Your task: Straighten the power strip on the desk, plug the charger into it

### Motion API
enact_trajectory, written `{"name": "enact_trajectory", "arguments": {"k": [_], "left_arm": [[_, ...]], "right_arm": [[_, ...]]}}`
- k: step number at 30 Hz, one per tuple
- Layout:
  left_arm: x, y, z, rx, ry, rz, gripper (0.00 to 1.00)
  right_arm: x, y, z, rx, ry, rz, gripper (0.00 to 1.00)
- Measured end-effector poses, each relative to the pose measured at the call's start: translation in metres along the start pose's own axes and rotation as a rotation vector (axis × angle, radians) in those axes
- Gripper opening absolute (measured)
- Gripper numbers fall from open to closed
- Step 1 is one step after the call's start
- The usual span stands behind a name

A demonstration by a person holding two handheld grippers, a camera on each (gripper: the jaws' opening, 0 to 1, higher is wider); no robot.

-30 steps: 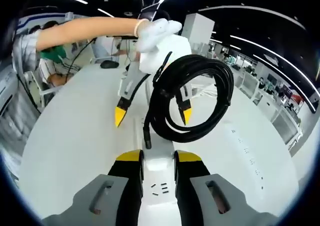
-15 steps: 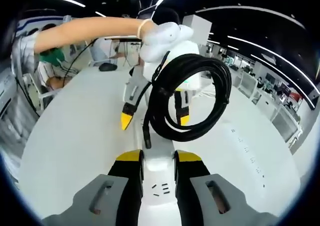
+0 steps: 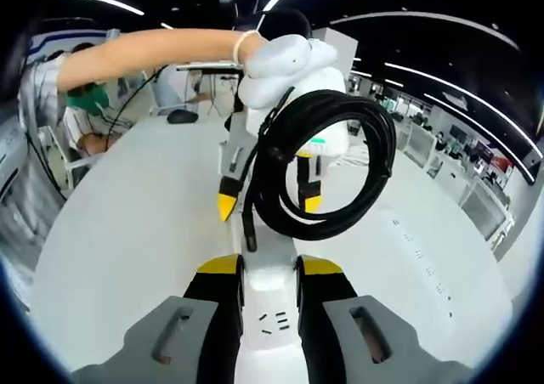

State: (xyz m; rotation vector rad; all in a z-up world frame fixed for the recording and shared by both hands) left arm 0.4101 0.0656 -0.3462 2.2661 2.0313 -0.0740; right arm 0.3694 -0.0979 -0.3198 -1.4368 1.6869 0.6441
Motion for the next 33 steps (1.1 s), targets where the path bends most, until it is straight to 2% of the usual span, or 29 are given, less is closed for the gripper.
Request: {"name": "enact_trajectory", "arguments": {"k": [6, 7, 9, 11, 17, 20, 22, 24, 26, 30, 33], "left_arm": [[0.000, 0.002, 0.001, 0.000, 0.005, -0.002, 0.65], [-0.001, 0.002, 0.001, 0.000, 0.006, -0.002, 0.65], [-0.001, 0.001, 0.001, 0.001, 0.004, -0.005, 0.65], [-0.001, 0.000, 0.002, 0.004, 0.002, -0.007, 0.65], [-0.002, -0.001, 0.003, 0.012, 0.010, -0.012, 0.65], [-0.002, -0.001, 0.004, 0.014, 0.011, -0.013, 0.65], [-0.002, -0.002, 0.004, 0.014, 0.012, -0.013, 0.65], [-0.002, -0.002, 0.004, 0.014, 0.012, -0.013, 0.65], [-0.003, -0.002, 0.005, 0.014, 0.011, -0.012, 0.65], [-0.003, -0.002, 0.005, 0.015, 0.015, -0.011, 0.65], [-0.004, -0.001, 0.005, 0.016, 0.017, -0.010, 0.65]], "right_arm": [[-0.001, 0.001, 0.002, 0.005, 0.018, -0.052, 0.24], [0.000, 0.001, 0.002, 0.000, 0.022, -0.049, 0.27], [0.000, 0.001, 0.004, -0.004, 0.027, -0.042, 0.39], [0.002, 0.000, 0.006, 0.018, 0.067, -0.067, 0.48], [-0.012, 0.001, 0.006, 0.004, 0.034, -0.070, 0.53], [-0.014, 0.000, 0.009, -0.001, 0.055, -0.081, 0.52], [-0.014, -0.001, 0.012, -0.008, 0.072, -0.083, 0.47], [-0.015, -0.002, 0.013, -0.013, 0.067, -0.076, 0.39], [-0.018, -0.003, 0.014, -0.009, 0.057, -0.080, 0.26], [-0.023, -0.001, 0.019, -0.005, 0.090, -0.134, 0.25], [-0.025, 0.002, 0.020, -0.007, 0.163, -0.186, 0.24]]}}
Point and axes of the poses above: the point that each gripper's makers call its tool centre point, and the gripper's own axes: z roughly forward along the fingers, y roughly to its left, x roughly out of its underside, the point moved 9 cm from there along -z, roughly backward along the fingers, and after that the axes turned 8 degrees about z, right-handed, at the moved point
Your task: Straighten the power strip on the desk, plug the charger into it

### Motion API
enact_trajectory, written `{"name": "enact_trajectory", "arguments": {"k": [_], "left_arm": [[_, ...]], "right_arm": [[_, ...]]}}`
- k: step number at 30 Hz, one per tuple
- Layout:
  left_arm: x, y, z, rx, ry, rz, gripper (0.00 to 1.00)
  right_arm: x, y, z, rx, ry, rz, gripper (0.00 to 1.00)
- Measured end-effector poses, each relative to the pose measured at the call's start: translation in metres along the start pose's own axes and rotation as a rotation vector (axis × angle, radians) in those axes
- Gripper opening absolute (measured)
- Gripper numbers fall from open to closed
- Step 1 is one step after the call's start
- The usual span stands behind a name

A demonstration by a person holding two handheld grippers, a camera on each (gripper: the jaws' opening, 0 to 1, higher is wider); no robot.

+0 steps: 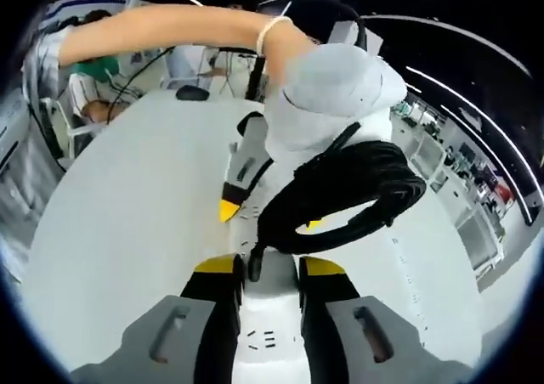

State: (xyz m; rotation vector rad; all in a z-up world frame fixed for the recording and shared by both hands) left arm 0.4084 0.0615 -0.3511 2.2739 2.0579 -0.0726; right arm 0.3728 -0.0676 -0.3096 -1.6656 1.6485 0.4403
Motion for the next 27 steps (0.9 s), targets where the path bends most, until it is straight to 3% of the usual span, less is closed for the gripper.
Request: {"name": "enact_trajectory", "arguments": {"k": [3, 13, 16, 18, 22, 25, 27], "left_arm": [[0.000, 0.000, 0.000, 0.001, -0.001, 0.000, 0.65], [0.001, 0.002, 0.000, 0.000, 0.001, 0.007, 0.65], [0.001, 0.003, 0.000, 0.000, 0.002, 0.010, 0.65], [0.001, 0.004, 0.000, -0.002, 0.007, 0.024, 0.65], [0.000, 0.003, 0.001, -0.001, 0.011, 0.016, 0.65], [-0.001, 0.003, 0.001, 0.000, 0.017, 0.016, 0.65], [0.000, 0.003, 0.001, 0.004, 0.013, 0.021, 0.65]], "right_arm": [[-0.004, 0.003, 0.000, 0.007, 0.096, -0.046, 0.23], [-0.007, 0.002, 0.002, 0.019, 0.170, -0.056, 0.22], [-0.010, 0.007, 0.003, 0.060, 0.203, -0.051, 0.22], [-0.013, 0.013, 0.005, 0.102, 0.248, -0.126, 0.22], [-0.009, -0.005, 0.004, 0.022, 0.208, 0.044, 0.22], [-0.012, 0.010, 0.005, 0.087, 0.245, -0.163, 0.22], [-0.009, 0.006, 0.004, 0.052, 0.211, -0.100, 0.22]]}}
Point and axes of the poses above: the point that each gripper's makers call its tool centre point, and the gripper's own axes: z roughly forward along the fingers, y roughly to its left, x roughly out of its underside, the point moved 9 cm from there along -z, roughly backward along the fingers, and after that the axes turned 8 degrees about z, right-handed, at the moved point
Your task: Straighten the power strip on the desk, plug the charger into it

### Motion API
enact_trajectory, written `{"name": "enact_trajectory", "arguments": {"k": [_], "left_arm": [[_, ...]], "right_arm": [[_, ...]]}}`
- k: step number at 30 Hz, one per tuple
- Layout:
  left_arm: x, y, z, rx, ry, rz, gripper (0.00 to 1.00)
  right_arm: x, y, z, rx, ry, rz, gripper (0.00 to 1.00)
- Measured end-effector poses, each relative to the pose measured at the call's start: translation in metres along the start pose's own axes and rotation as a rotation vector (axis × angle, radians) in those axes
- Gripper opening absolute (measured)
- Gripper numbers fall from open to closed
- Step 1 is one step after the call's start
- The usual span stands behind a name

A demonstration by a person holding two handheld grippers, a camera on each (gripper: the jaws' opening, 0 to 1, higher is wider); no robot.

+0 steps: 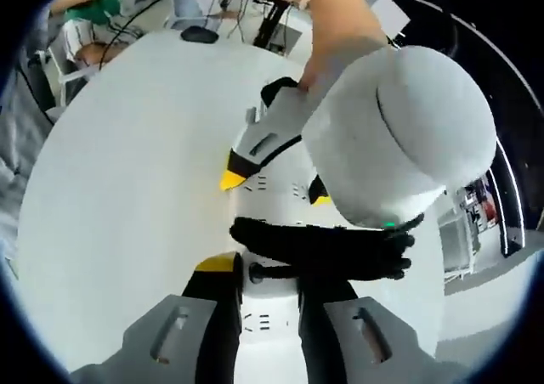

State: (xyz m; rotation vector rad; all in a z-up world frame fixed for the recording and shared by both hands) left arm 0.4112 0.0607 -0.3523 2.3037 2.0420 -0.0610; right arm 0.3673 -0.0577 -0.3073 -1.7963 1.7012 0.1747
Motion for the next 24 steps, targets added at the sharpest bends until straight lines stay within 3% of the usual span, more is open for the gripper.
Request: {"name": "enact_trajectory", "arguments": {"k": [2, 5, 7, 8, 9, 10, 12, 13, 15, 17, 18, 20, 24], "left_arm": [[0.000, 0.000, -0.001, 0.002, -0.002, 0.004, 0.65], [0.000, 0.000, -0.001, 0.003, -0.006, 0.005, 0.65], [0.001, -0.001, -0.001, 0.004, -0.010, 0.007, 0.65], [0.001, -0.001, -0.001, 0.004, -0.010, 0.008, 0.65], [0.001, -0.001, -0.002, 0.004, -0.010, 0.009, 0.65], [0.001, -0.001, -0.002, 0.005, -0.009, 0.010, 0.65], [-0.001, -0.001, -0.002, 0.006, 0.003, 0.012, 0.65], [-0.001, -0.001, -0.002, 0.006, 0.008, 0.010, 0.65], [-0.001, -0.001, -0.002, 0.007, 0.009, 0.013, 0.65], [0.000, -0.001, -0.002, 0.009, 0.000, 0.017, 0.65], [0.000, -0.001, -0.002, 0.010, -0.003, 0.018, 0.65], [-0.001, -0.001, -0.002, 0.010, -0.002, 0.017, 0.65], [0.000, -0.001, -0.003, 0.010, -0.007, 0.013, 0.65]], "right_arm": [[0.002, -0.011, 0.001, -0.043, -0.024, 0.064, 0.22], [0.002, -0.009, 0.002, -0.035, -0.028, 0.046, 0.22], [-0.003, 0.002, 0.001, 0.041, 0.033, -0.056, 0.22], [-0.006, 0.010, 0.002, 0.081, 0.072, -0.152, 0.22], [-0.006, 0.010, 0.003, 0.101, 0.083, -0.164, 0.22], [-0.005, 0.002, 0.005, 0.069, 0.058, -0.122, 0.22], [0.005, -0.021, 0.004, -0.068, -0.032, 0.081, 0.22], [0.007, -0.021, 0.005, -0.082, -0.045, 0.093, 0.22], [0.007, -0.013, 0.004, -0.021, -0.008, 0.028, 0.22], [-0.001, 0.004, 0.005, 0.102, 0.083, -0.148, 0.22], [-0.001, 0.005, 0.008, 0.084, 0.072, -0.102, 0.23], [0.006, -0.008, 0.007, -0.035, 0.015, 0.016, 0.23], [0.003, 0.001, 0.008, 0.034, 0.052, -0.054, 0.23]]}}
Point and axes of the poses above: the point that each gripper's makers call its tool centre point, and the gripper's own axes: z roughly forward along the fingers, y roughly to its left, x roughly out of its underside, the point moved 9 cm from there along -z, roughly backward along the fingers, and after that the axes turned 8 degrees about z, right-handed, at the moved point
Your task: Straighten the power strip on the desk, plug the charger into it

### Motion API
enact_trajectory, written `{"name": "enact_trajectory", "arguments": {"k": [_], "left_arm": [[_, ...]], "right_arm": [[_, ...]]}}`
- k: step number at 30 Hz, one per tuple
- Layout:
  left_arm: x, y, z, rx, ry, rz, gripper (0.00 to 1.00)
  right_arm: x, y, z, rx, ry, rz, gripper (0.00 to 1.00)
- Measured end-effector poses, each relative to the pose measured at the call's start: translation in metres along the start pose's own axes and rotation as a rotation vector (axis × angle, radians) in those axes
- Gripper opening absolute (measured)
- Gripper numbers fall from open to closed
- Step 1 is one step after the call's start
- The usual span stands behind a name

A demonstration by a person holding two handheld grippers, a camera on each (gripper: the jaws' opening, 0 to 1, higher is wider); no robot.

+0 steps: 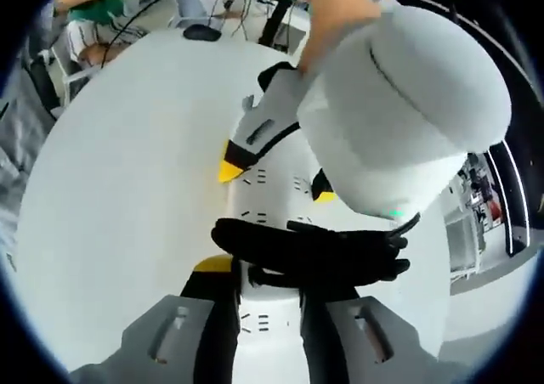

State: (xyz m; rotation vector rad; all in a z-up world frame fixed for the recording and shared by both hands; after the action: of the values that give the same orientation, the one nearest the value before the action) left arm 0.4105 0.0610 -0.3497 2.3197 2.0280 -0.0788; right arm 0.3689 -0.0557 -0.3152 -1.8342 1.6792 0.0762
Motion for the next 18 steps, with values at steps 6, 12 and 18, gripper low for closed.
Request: {"name": "enact_trajectory", "arguments": {"k": [6, 12, 18], "left_arm": [[0.0013, -0.0001, -0.0003, -0.001, -0.016, -0.006, 0.66], [-0.0031, 0.0008, 0.0009, 0.002, 0.030, -0.009, 0.67], [-0.0009, -0.0006, 0.0013, 0.004, 0.034, -0.006, 0.68]], "right_arm": [[0.0008, -0.0011, 0.0002, 0.000, -0.010, 0.030, 0.24], [0.0008, 0.0019, 0.0016, 0.019, -0.003, -0.051, 0.26], [0.0039, 0.0015, 0.0016, 0.028, -0.040, -0.045, 0.27]]}}
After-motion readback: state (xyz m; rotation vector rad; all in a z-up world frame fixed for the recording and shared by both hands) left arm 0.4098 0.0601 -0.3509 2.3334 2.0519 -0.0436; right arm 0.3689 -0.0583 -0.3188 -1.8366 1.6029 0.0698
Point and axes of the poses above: the point that each gripper's makers call its tool centre point, and the gripper's own axes: z roughly forward along the fingers, y roughly to its left, x roughly out of its underside, the point moved 9 cm from there along -z, roughly backward along the fingers, and after that the axes turned 8 degrees about z, right-handed, at the moved point
